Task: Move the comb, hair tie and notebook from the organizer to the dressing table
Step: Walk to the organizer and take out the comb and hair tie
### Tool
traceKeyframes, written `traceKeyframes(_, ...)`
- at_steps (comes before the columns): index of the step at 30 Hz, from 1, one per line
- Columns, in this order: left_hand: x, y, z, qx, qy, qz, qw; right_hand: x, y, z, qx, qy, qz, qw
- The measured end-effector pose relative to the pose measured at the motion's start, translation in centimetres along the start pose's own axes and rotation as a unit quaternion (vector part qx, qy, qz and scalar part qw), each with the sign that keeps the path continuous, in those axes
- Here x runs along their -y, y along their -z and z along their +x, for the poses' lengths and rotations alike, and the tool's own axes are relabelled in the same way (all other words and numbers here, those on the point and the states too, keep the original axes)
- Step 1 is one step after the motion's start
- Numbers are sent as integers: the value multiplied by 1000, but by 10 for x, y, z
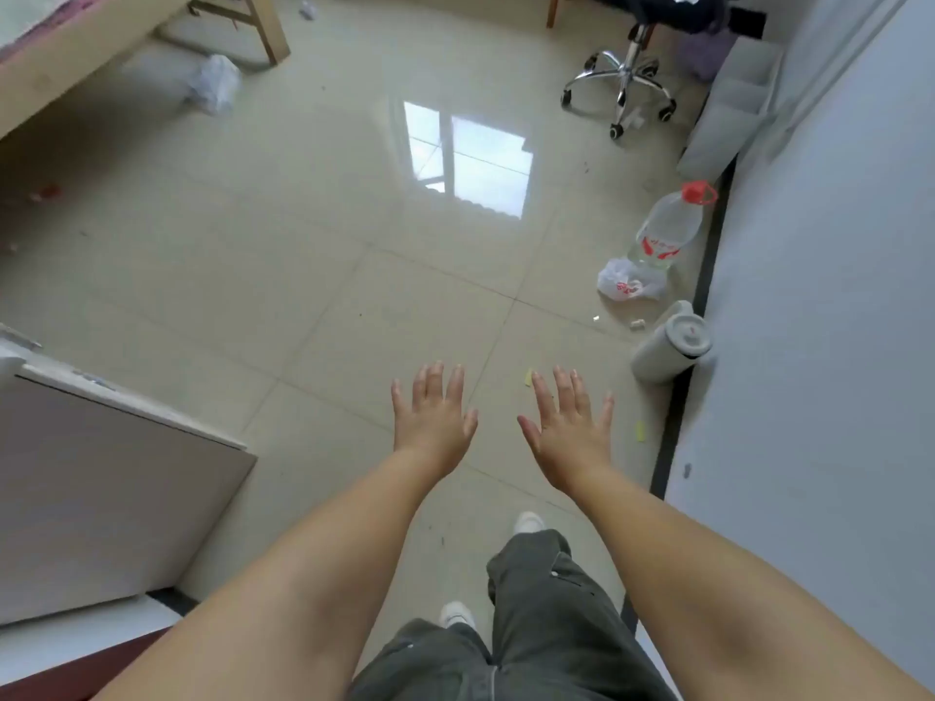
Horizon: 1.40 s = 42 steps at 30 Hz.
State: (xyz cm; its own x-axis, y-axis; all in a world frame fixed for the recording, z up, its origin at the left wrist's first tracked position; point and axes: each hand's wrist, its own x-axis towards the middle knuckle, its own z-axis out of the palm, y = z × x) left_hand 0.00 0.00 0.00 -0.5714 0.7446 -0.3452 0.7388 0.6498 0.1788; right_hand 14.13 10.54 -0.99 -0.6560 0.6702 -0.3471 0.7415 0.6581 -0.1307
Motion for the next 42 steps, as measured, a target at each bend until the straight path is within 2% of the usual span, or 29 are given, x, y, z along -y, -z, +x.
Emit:
traceKeyframes(6, -12, 31, 114, -16, -40, 24, 999, -19, 26, 105, -5, -16, 1, 1000)
traceKeyframes(13, -35, 108, 280, -17, -23, 19, 999, -56, 102, 264, 0, -24, -11, 1000)
traceKeyframes(18, -38, 161, 386, -32, -19, 10, 999, -59, 157, 381, 9, -19, -23, 1000)
traceKeyframes(25, 4, 226, 590, -41, 2, 7, 999, -34, 220, 600, -17, -8, -29, 999)
traceKeyframes(31, 19, 321, 767, -43, -57, 52, 996, -3, 294, 760, -14, -46, 7, 999)
traceKeyframes(35, 5, 369, 877, -35, -83, 53, 995, -10, 344, 860, -31, -77, 17, 996)
traceKeyframes(42, -45, 428, 1097, -38, -121, 84, 988, -64, 423, 1067, -66, -105, 19, 992)
